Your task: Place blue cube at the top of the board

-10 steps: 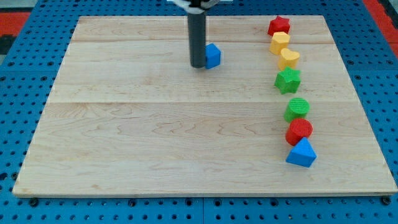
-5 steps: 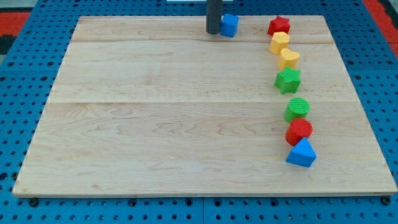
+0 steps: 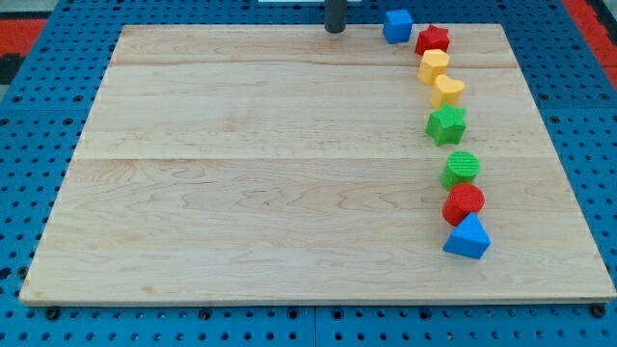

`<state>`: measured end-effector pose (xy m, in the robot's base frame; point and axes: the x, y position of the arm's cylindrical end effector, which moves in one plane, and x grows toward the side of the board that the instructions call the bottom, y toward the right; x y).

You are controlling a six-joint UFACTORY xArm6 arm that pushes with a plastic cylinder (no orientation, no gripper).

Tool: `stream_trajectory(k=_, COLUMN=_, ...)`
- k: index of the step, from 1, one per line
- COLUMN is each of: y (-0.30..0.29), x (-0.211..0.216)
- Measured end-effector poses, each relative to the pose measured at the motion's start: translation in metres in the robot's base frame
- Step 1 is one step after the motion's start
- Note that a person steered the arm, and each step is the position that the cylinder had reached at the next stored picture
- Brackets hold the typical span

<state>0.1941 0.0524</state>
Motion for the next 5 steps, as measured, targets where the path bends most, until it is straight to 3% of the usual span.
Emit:
stream_trajectory(k=1, y=0.052, x=-0.002)
stream_trajectory(k=3, y=0.087, x=-0.003)
stream_trajectory(k=4, y=0.050, x=-0.002)
stream_trajectory(k=5, y=0.027, x=0.053)
